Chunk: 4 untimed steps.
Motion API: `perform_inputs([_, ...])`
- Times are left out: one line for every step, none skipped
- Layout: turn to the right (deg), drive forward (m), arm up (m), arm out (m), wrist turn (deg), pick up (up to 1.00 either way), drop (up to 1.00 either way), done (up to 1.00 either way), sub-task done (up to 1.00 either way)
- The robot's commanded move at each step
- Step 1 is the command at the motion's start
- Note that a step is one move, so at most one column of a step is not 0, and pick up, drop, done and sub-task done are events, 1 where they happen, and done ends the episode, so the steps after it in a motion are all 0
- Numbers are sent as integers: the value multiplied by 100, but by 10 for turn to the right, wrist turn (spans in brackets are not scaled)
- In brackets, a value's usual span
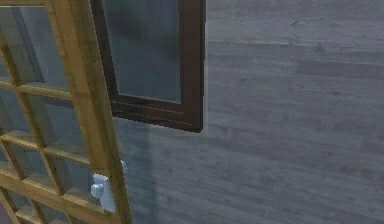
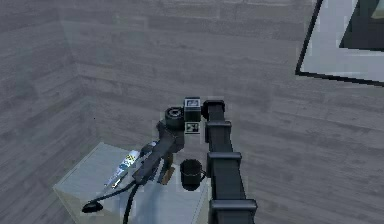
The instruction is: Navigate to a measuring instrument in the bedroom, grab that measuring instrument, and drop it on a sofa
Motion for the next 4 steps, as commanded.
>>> perform_inputs([0,0,0,0,450,0,0,0,0])
perform_inputs([0,0,0,0,450,0,0,0,0])
perform_inputs([0,0,0,0,210,0,0,0,0])
perform_inputs([0,0,-30,0,0,0,0,0,0])
